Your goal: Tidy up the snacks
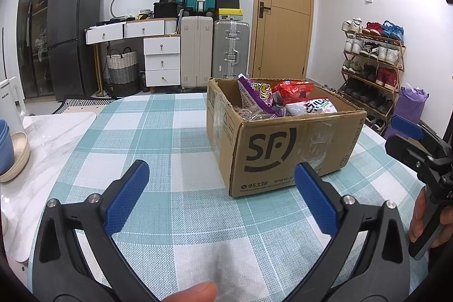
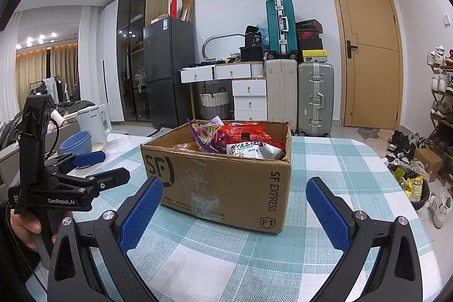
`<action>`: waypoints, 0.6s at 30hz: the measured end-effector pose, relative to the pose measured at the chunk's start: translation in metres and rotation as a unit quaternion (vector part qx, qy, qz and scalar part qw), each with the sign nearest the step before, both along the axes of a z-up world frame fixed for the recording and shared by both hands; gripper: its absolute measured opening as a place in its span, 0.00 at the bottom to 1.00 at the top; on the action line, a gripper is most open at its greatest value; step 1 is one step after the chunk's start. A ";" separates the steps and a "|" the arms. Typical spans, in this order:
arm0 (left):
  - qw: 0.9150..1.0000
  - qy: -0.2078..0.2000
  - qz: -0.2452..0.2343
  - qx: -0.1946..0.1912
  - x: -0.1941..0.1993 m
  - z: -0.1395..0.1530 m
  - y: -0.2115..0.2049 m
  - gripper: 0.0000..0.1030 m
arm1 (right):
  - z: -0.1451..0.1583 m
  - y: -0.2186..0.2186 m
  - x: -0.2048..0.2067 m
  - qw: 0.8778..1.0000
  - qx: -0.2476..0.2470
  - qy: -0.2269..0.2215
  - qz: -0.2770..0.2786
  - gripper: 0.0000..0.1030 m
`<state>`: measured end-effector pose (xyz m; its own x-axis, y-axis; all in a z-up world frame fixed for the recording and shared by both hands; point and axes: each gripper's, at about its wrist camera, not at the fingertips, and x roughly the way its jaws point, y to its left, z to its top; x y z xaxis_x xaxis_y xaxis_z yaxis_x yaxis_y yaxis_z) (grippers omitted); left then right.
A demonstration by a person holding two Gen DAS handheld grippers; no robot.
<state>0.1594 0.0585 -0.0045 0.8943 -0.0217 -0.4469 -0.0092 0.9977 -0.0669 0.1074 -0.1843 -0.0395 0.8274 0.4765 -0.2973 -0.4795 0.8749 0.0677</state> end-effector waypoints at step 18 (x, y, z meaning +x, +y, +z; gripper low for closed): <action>1.000 0.000 -0.001 0.001 0.000 -0.001 0.000 0.99 | -0.001 0.001 0.000 1.000 -0.001 -0.001 0.000 1.00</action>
<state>0.1598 0.0584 -0.0054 0.8946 -0.0227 -0.4464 -0.0074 0.9978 -0.0656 0.1070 -0.1837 -0.0402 0.8281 0.4759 -0.2963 -0.4794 0.8751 0.0659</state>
